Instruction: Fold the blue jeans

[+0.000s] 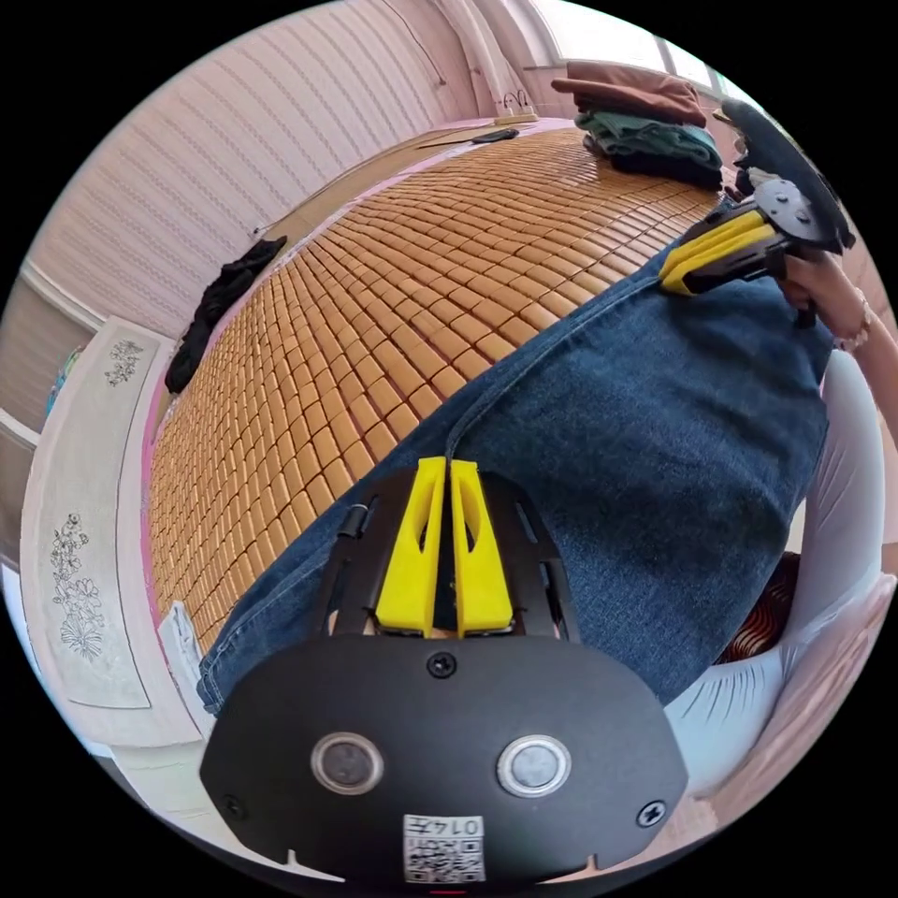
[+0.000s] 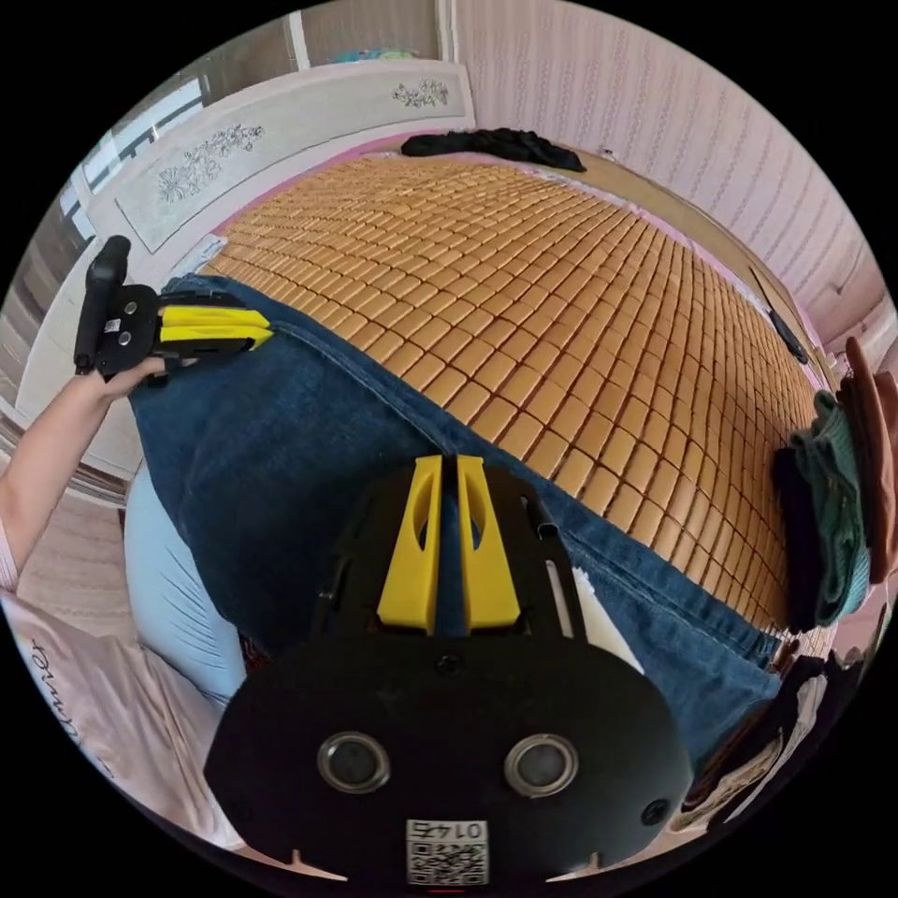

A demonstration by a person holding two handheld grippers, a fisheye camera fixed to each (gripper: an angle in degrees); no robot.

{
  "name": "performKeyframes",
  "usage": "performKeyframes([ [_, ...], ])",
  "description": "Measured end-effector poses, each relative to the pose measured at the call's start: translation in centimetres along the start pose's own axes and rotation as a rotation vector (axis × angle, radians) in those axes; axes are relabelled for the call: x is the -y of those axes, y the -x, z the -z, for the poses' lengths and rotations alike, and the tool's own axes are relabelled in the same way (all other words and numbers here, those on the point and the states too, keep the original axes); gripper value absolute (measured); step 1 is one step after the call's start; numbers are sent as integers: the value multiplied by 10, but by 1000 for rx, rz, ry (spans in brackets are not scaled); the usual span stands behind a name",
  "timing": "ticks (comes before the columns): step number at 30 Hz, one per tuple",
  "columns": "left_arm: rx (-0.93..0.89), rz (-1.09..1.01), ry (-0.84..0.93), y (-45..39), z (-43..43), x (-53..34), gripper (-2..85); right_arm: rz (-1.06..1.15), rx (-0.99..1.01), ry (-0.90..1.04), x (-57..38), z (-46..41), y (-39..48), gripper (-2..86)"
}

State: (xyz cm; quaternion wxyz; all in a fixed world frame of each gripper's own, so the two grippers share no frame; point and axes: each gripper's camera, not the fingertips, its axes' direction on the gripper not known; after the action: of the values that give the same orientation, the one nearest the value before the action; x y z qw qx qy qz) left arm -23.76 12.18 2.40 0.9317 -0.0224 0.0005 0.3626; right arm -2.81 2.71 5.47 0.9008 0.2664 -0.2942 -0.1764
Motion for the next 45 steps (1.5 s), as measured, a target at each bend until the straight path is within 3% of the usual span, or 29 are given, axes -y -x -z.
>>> performKeyframes([
  [3,-18,12,-22,2,2,-6,-10,-83,25,-67,-36,20,-15,18],
  [6,-65,33,-12,9,3,-7,-9,-187,-75,-167,-93,53,-46,39],
  [11,-68,40,-13,7,5,-13,-10,-547,-461,-231,-194,111,-156,74],
  [17,-28,51,-39,-2,13,-25,-10,-739,-490,-86,-230,94,-237,77],
  [20,-15,65,-57,-4,18,-34,-9,-712,-346,11,-239,70,-257,21],
  [28,-58,102,-188,9,82,-66,-7,-581,-431,-204,-274,147,-221,-9],
  [32,2,70,-208,11,113,-70,-7,-476,-540,-159,-254,168,-215,-9],
  [39,6,104,-7,-3,26,-48,-8,-535,-495,-39,-251,95,-275,-9],
  [45,40,101,-49,-10,24,-64,-8,-503,-488,-40,-293,109,-265,-3],
])
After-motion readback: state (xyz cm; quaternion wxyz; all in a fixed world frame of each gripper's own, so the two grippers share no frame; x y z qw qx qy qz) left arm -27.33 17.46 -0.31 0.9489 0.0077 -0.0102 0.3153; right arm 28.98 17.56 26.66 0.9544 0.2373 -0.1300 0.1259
